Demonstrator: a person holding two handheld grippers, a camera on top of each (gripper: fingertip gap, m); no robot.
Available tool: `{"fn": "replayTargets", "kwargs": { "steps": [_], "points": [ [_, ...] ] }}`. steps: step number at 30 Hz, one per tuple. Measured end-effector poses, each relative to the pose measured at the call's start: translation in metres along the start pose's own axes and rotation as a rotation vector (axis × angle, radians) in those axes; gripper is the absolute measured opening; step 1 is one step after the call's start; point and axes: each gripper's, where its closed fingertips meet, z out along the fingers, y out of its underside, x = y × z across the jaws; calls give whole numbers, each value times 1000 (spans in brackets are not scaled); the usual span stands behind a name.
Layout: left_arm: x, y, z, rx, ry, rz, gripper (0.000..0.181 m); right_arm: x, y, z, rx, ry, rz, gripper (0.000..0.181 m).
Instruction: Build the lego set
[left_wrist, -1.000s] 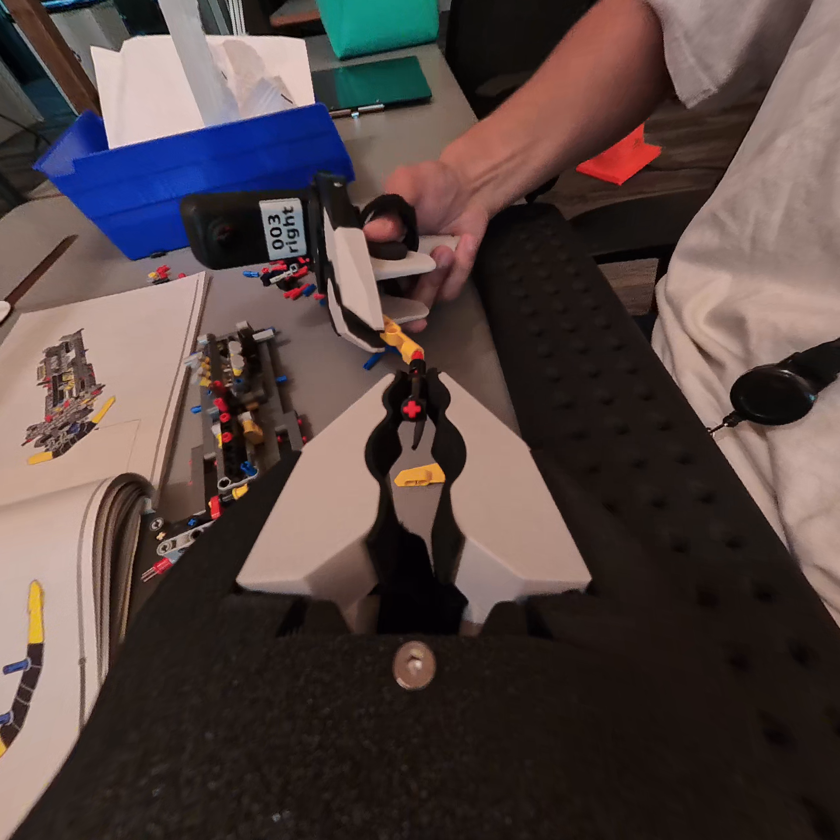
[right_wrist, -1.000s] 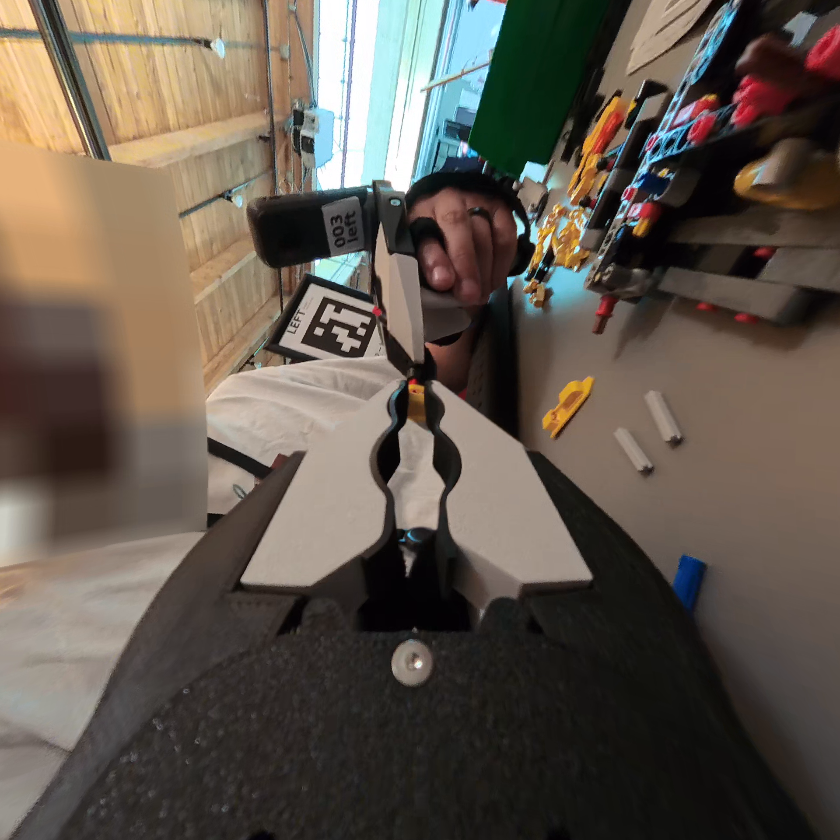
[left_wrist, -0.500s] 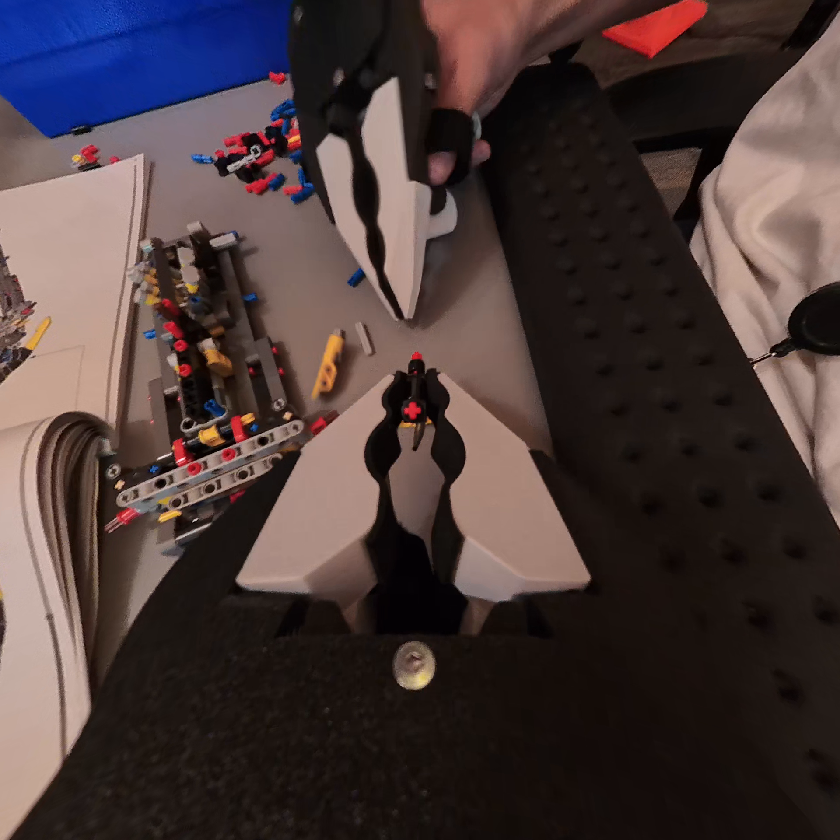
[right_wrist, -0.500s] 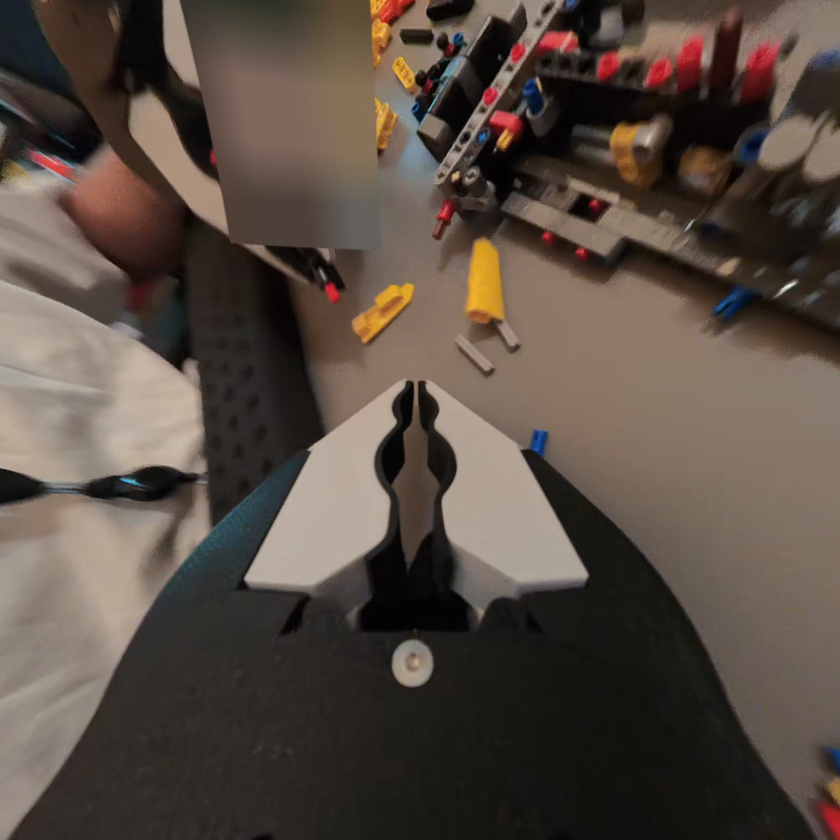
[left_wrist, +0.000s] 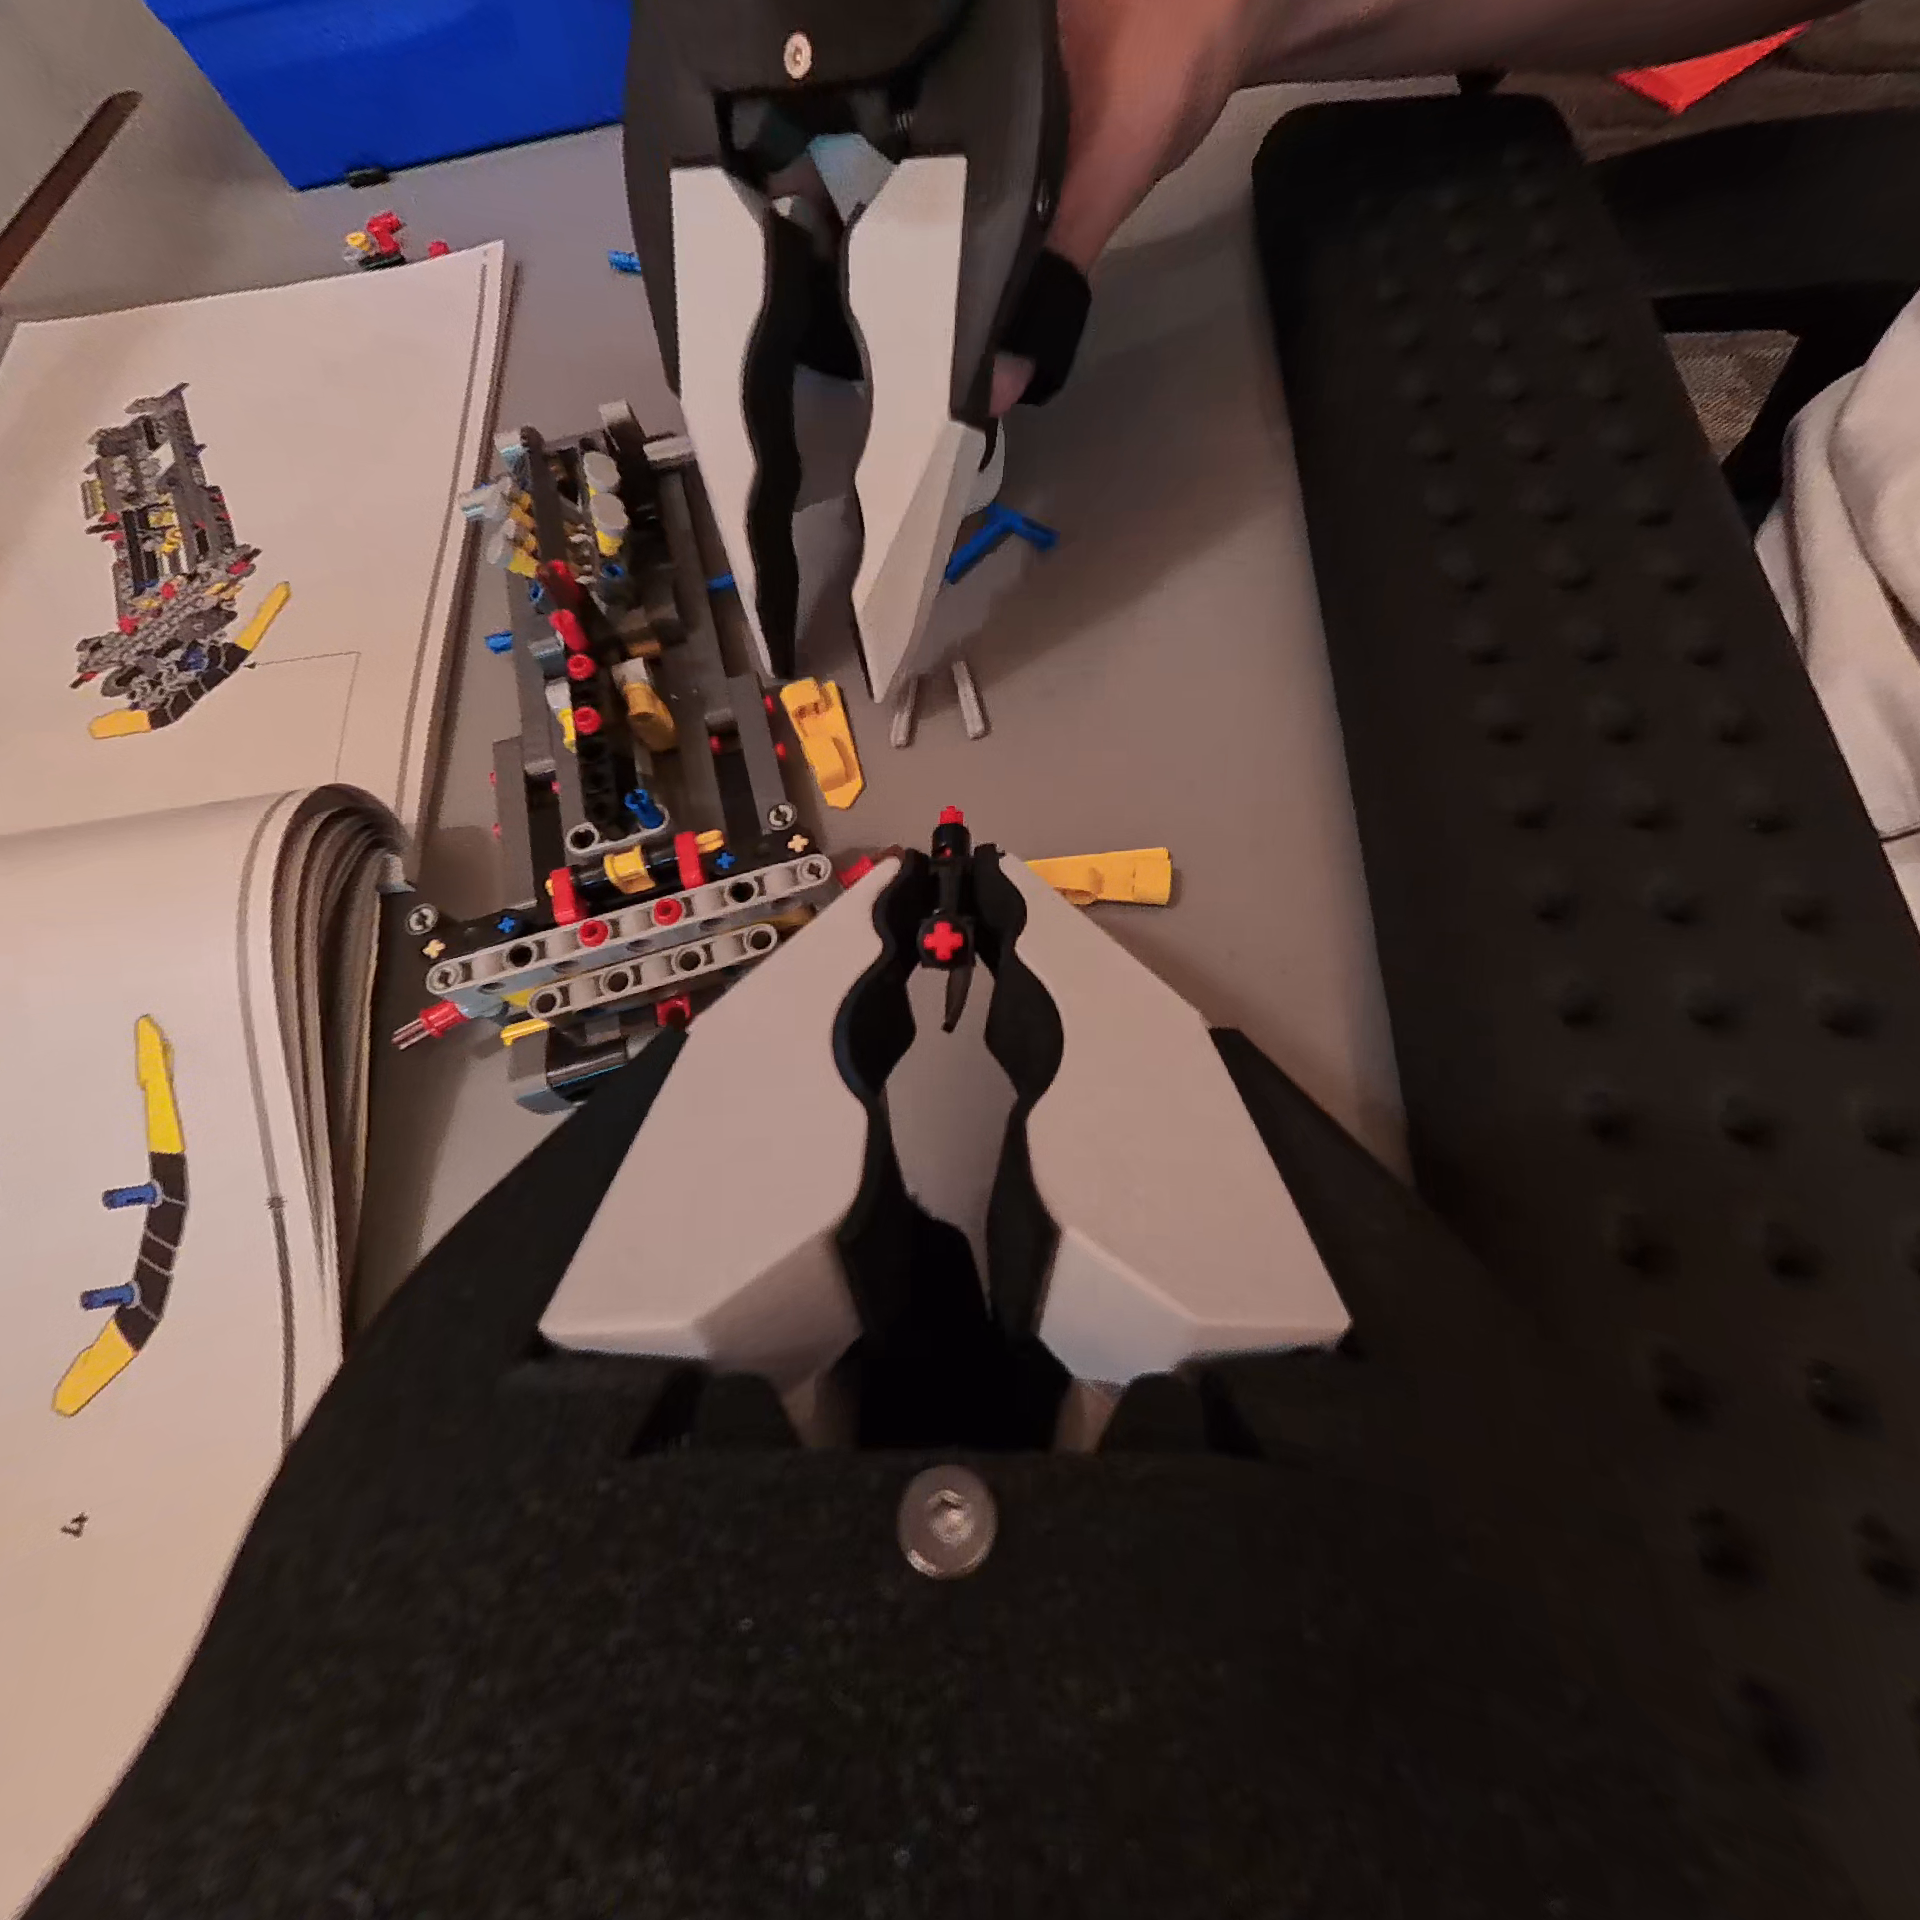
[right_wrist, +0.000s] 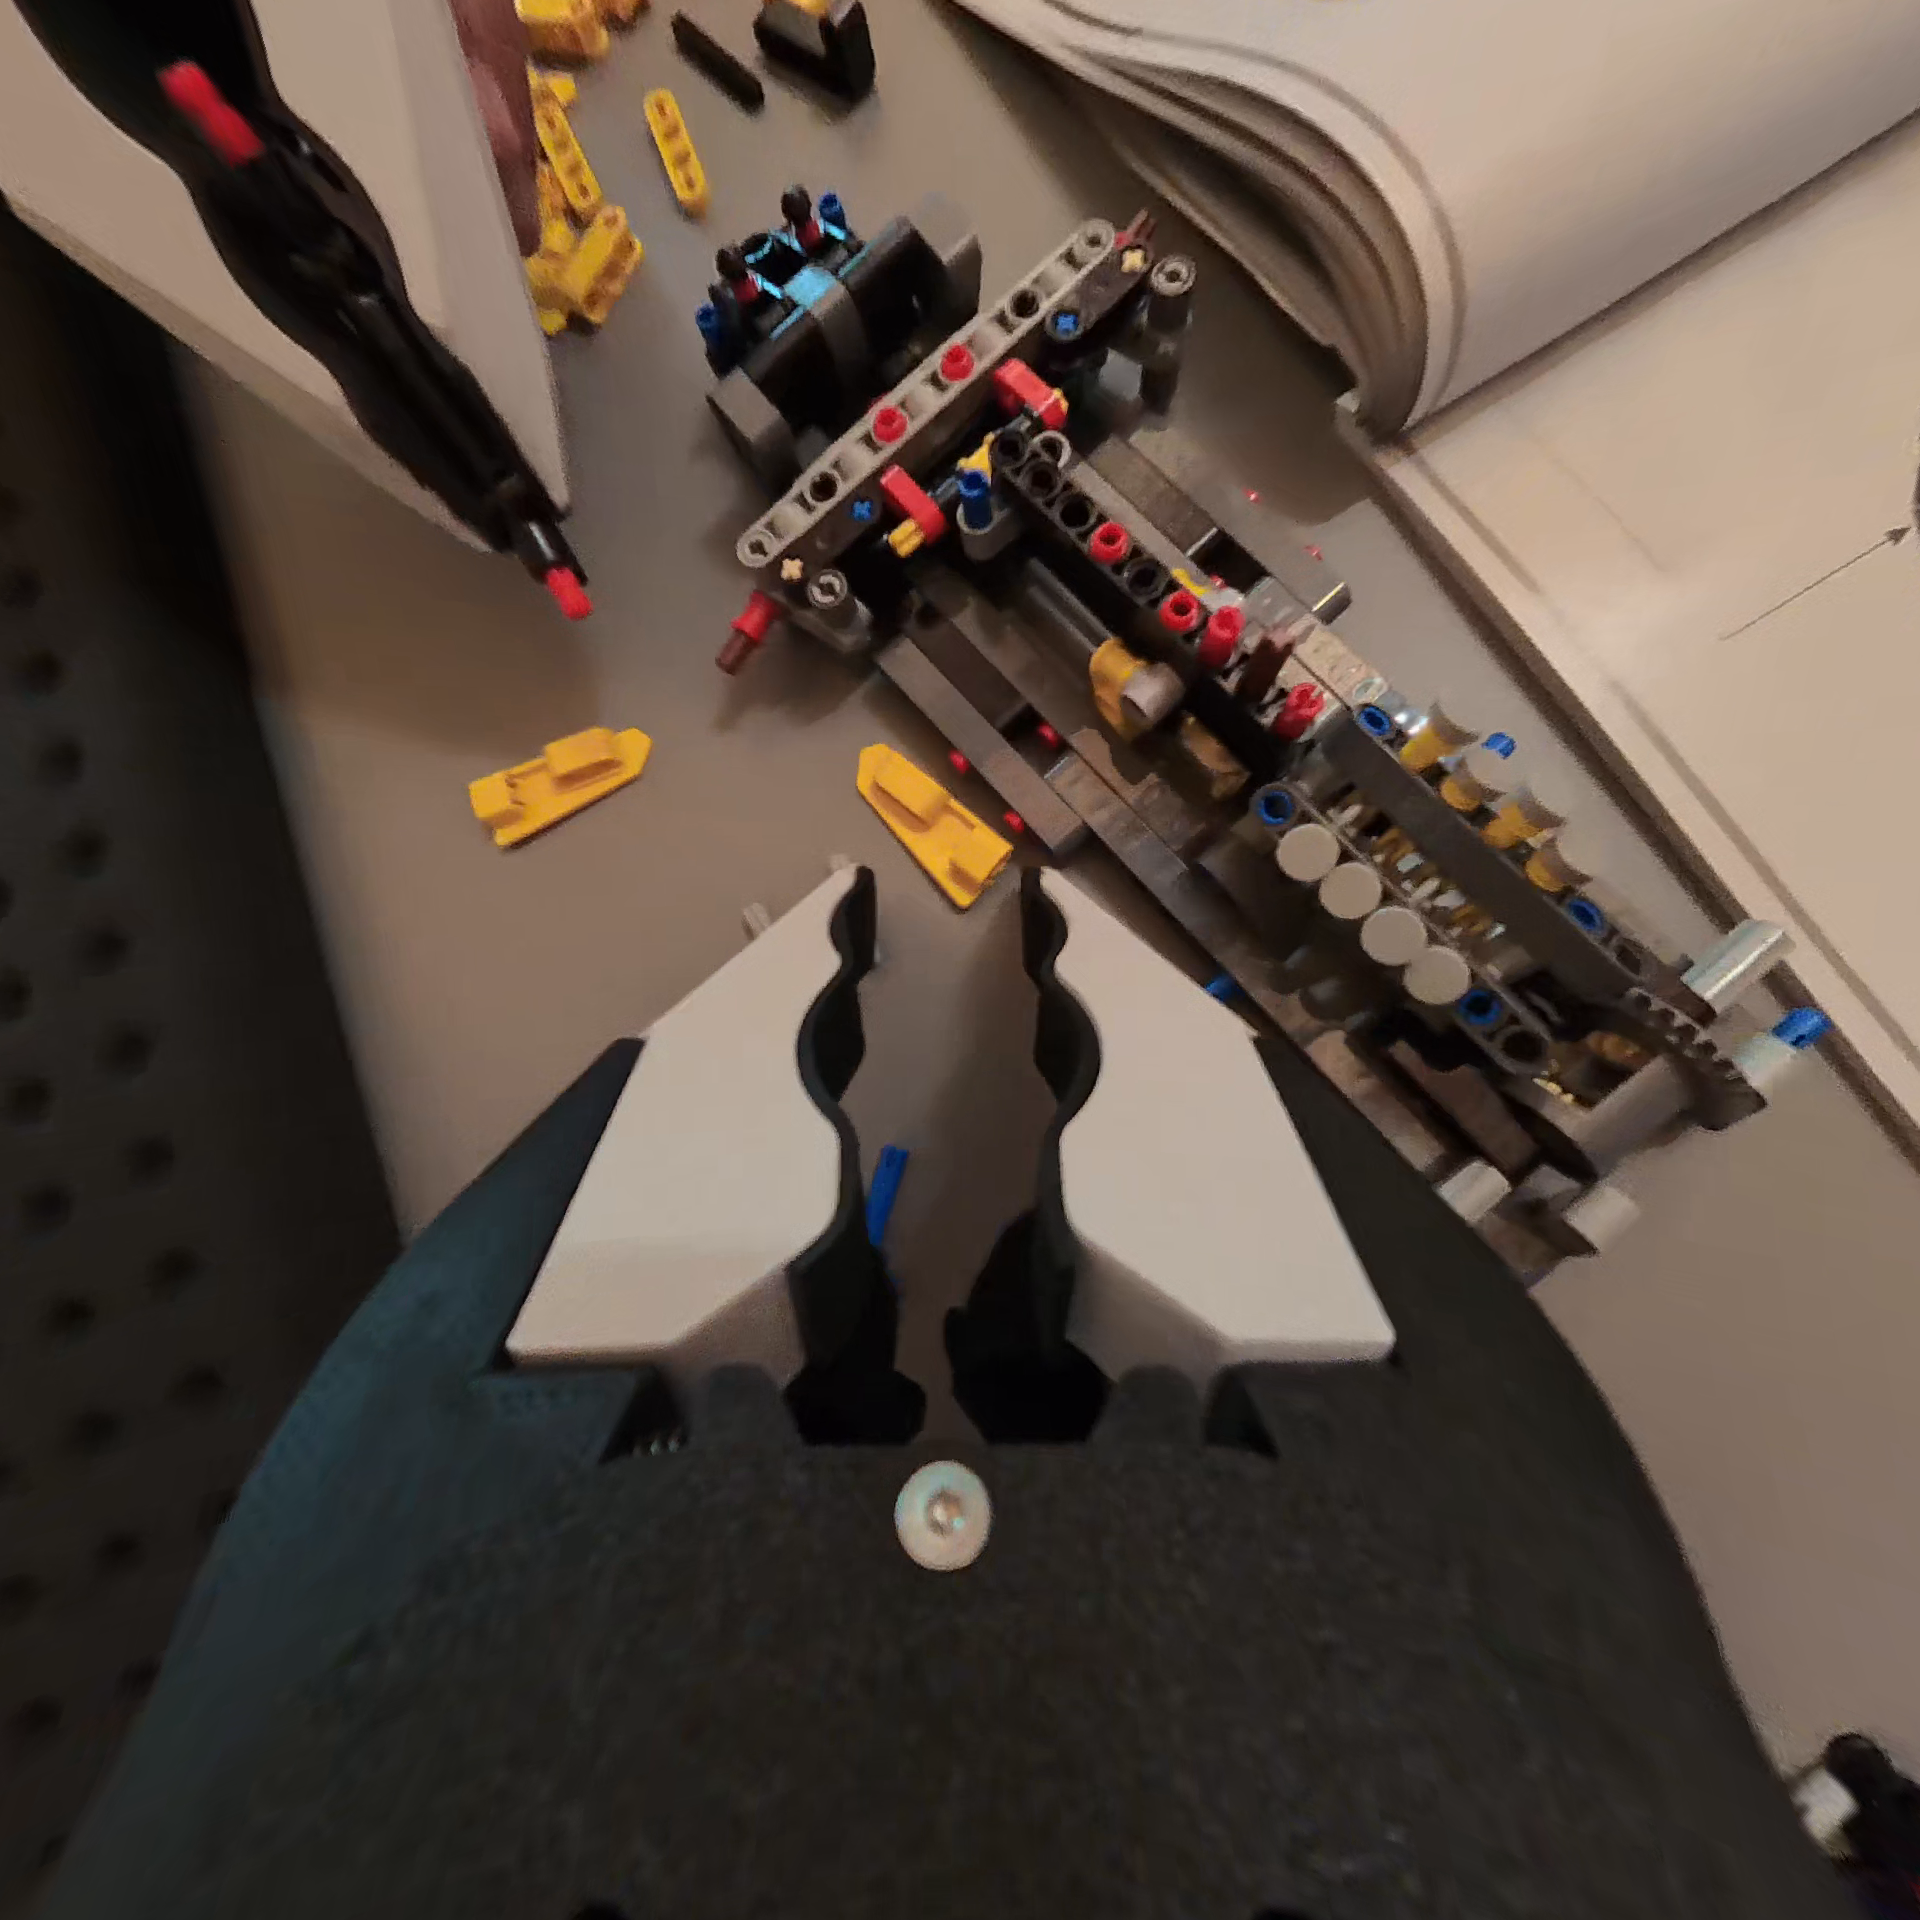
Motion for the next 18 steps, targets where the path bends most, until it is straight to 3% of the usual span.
{"fn": "replayTargets", "kwargs": {
  "steps": [5,11,16,18],
  "points": [
    [0,1,1,-9,0,3,6,4,-2,5,4,47,-20,17],
    [0,2,2,-19,-5,3,6,-11,-5,6,15,-40,-49,8],
    [-3,-2,0,6,-6,-36,6,-64,-54,-27,379,-303,-150,8],
    [2,-10,-1,55,32,-71,6,-74,-70,-38,509,-376,-95,8]
  ]
}}
